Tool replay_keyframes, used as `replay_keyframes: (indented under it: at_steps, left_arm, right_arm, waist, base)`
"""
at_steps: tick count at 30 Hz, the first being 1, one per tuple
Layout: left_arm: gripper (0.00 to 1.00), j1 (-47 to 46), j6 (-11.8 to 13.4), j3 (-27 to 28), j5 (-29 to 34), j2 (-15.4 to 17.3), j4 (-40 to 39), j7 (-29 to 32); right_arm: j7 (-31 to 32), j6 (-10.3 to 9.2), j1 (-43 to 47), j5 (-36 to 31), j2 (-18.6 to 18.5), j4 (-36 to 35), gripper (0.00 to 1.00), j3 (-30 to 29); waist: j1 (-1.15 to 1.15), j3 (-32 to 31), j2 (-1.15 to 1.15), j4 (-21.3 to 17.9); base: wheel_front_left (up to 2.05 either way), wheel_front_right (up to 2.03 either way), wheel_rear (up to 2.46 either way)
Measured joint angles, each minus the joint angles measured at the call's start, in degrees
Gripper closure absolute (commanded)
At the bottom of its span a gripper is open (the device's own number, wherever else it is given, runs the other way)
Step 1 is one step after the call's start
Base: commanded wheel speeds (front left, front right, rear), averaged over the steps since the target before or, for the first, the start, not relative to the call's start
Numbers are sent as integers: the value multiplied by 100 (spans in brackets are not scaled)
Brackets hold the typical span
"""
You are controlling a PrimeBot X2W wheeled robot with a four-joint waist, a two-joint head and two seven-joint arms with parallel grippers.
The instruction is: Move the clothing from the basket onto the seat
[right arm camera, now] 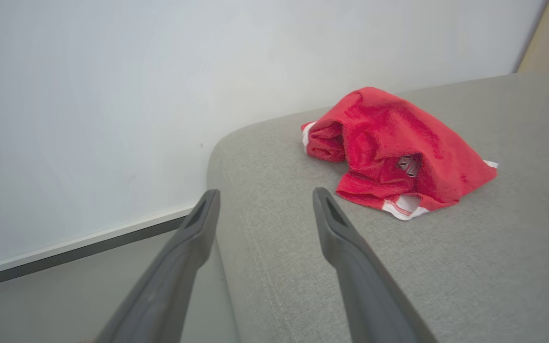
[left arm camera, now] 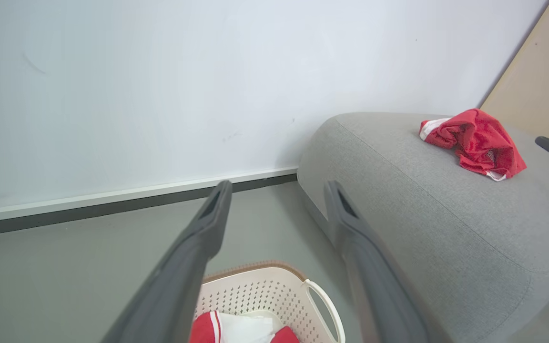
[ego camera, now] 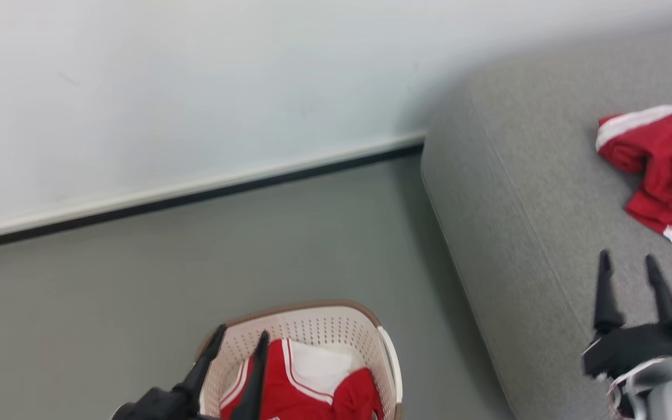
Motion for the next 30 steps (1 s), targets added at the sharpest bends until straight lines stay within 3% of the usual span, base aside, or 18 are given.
replay_keyframes:
  at_steps: [9, 21, 30]
  left_arm:
    - [0, 413, 99, 904, -23, -134, 10, 0]
    - [0, 649, -88, 1393, 212, -188, 216, 1]
    - [0, 752, -281, 1699, 399, -231, 190, 1]
  right_arm:
    - [402, 0, 1042, -159, 536, -978, 0, 721]
    - [443, 0, 1407, -374, 678, -1220, 0, 992]
    - [364, 0, 1619, -479, 731, -1192, 0, 901]
  waist:
    - [0, -672, 0, 486]
    - [1, -1073, 0, 1147]
    - [2, -1267, 1, 1338]
  base:
    - [0, 0, 0]
    - [0, 0, 0]
    - [0, 0, 0]
